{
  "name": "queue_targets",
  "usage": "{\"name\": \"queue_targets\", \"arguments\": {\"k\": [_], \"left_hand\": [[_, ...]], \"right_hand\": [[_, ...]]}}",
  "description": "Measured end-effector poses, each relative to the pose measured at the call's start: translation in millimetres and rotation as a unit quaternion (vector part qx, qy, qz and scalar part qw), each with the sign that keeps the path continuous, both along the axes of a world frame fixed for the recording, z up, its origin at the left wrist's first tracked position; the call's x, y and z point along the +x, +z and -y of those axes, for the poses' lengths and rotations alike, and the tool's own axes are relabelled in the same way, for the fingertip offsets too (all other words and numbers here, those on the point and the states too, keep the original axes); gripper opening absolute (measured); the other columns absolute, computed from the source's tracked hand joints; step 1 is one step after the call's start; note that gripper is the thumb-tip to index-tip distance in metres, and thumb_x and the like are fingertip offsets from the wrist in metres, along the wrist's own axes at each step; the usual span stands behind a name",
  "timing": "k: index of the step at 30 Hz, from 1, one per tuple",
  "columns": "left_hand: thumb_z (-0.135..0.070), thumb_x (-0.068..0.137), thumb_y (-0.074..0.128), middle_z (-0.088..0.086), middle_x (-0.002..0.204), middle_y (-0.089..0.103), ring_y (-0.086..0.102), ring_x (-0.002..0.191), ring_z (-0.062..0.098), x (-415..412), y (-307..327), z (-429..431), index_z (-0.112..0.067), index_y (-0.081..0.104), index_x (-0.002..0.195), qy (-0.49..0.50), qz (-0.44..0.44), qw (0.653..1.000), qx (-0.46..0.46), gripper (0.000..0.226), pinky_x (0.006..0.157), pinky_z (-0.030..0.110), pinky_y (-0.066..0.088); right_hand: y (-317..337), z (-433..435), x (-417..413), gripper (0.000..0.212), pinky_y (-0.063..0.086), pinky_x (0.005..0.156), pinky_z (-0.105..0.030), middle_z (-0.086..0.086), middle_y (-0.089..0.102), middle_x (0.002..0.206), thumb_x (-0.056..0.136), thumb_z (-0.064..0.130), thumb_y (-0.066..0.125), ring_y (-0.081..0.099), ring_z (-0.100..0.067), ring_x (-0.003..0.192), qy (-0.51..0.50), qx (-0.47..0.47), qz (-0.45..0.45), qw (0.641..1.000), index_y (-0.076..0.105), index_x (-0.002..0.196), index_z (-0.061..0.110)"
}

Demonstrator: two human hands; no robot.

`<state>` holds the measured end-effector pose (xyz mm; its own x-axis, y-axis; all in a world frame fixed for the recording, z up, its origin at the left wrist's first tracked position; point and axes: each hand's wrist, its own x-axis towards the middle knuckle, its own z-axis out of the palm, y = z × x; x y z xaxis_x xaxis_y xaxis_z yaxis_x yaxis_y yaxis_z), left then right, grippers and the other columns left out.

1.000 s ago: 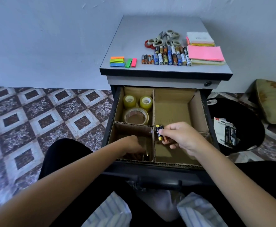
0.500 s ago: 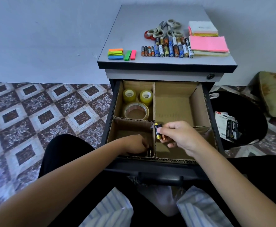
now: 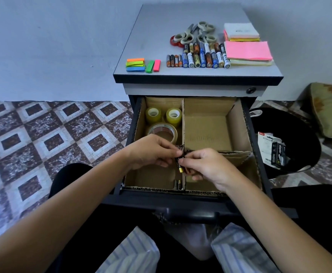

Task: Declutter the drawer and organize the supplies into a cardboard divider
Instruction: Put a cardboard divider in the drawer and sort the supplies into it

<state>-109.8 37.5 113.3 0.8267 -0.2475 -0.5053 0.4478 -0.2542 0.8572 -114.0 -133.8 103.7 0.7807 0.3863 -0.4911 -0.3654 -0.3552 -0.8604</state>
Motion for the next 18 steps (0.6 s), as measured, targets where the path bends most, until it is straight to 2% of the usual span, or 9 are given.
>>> {"name": "queue_targets", "arguments": {"k": [5, 9, 11, 14, 15, 18], "left_hand": [[-0.010, 0.081, 0.067, 0.003, 0.077, 0.068, 0.059, 0.064, 0.006, 2.5, -1.1, -0.4, -0.010, 0.072, 0.088, -0.022, 0.003, 1.000, 0.002, 0.008, 0.064, 0.015, 0.054], [-0.008, 0.081, 0.067, 0.001, 0.074, 0.068, 0.059, 0.065, 0.007, 3.4, -4.2, 2.2, -0.011, 0.072, 0.084, -0.010, 0.013, 1.000, 0.009, 0.007, 0.067, 0.017, 0.054], [-0.008, 0.082, 0.067, 0.002, 0.076, 0.068, 0.059, 0.066, 0.008, 5.6, -6.6, -0.7, -0.009, 0.072, 0.086, 0.001, 0.024, 0.999, 0.033, 0.007, 0.067, 0.017, 0.054], [-0.011, 0.083, 0.068, 0.000, 0.070, 0.065, 0.058, 0.064, 0.007, 9.2, -15.0, -7.0, -0.009, 0.072, 0.086, -0.010, 0.032, 0.993, 0.116, 0.006, 0.066, 0.017, 0.054], [-0.012, 0.083, 0.067, 0.000, 0.067, 0.064, 0.057, 0.064, 0.007, 9.9, -19.7, -8.0, -0.010, 0.072, 0.085, -0.024, 0.031, 0.988, 0.147, 0.005, 0.066, 0.017, 0.053], [-0.014, 0.086, 0.066, 0.005, 0.076, 0.065, 0.058, 0.068, 0.009, 10.8, -38.7, -6.4, -0.009, 0.072, 0.090, -0.073, 0.020, 0.973, 0.218, 0.010, 0.069, 0.020, 0.053]], "right_hand": [[-5.2, 2.0, 0.8, 0.008, 0.050, 0.061, -0.023, -0.005, 0.067, 0.077, 0.083, 0.020, 0.069, 0.065, -0.015, 0.074, -0.010, 0.011, -0.029, 0.999, 0.069, 0.087, 0.013], [-0.4, 9.0, -0.9, 0.006, 0.054, 0.071, -0.026, 0.002, 0.068, 0.079, 0.086, 0.020, 0.066, 0.064, -0.007, 0.071, -0.011, 0.006, -0.014, 1.000, 0.069, 0.089, 0.016], [3.7, 18.3, 0.4, 0.017, 0.054, 0.079, -0.026, 0.008, 0.067, 0.089, 0.089, 0.024, 0.061, 0.064, -0.007, 0.081, -0.011, -0.084, 0.093, 0.992, 0.068, 0.103, 0.017], [3.6, 39.6, 6.5, 0.028, 0.040, 0.077, -0.005, 0.009, 0.061, 0.105, 0.094, 0.026, 0.053, 0.055, -0.004, 0.094, -0.053, -0.225, 0.288, 0.929, 0.063, 0.119, 0.017], [-1.5, 48.3, 11.1, 0.030, 0.038, 0.081, -0.006, 0.005, 0.061, 0.112, 0.095, 0.025, 0.052, 0.054, -0.007, 0.100, -0.070, -0.255, 0.334, 0.905, 0.061, 0.121, 0.015], [-25.1, 73.8, 28.2, 0.038, 0.035, 0.104, -0.034, -0.011, 0.053, 0.130, 0.094, 0.024, 0.051, 0.042, -0.026, 0.126, -0.092, -0.339, 0.395, 0.849, 0.058, 0.126, 0.007]]}}
